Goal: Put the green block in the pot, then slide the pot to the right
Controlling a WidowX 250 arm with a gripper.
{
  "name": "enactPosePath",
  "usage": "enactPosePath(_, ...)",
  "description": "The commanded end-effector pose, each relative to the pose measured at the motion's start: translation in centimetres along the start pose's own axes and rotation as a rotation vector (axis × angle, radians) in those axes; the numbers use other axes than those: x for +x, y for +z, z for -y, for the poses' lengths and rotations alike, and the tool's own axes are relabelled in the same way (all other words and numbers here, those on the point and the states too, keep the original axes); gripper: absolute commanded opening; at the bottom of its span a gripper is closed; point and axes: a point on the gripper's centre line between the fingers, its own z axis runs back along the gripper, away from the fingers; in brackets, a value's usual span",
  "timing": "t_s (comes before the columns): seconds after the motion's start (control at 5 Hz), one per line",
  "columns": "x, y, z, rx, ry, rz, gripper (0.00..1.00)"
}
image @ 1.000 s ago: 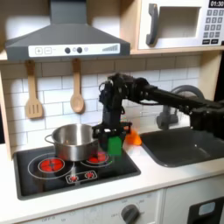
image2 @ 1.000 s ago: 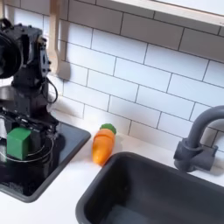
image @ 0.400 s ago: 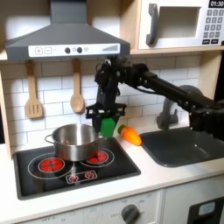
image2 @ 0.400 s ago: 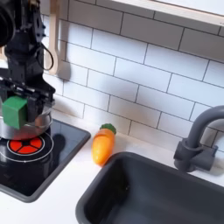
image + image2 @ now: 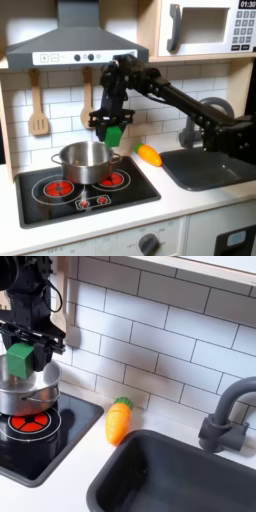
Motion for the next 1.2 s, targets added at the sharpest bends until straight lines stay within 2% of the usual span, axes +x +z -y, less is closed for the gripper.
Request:
enactPosePath(0.0,1.3,-0.5,-1.0,0.03,0.0,0.057,0.0)
enactPosePath(0.2,1.6,-0.9,-1.6,0.054,-0.001,0.085,0.0)
enactPosePath(0.4,1.9,-1.4,-2.3,0.089,-0.011,0.139,0.0)
enactPosePath(0.6,1.6,-3.1,-3.0,0.098,0.005,0.142,0.0)
enactPosePath(1.0,1.2,-4.0,-2.9,0.09,0.0,0.168,0.0)
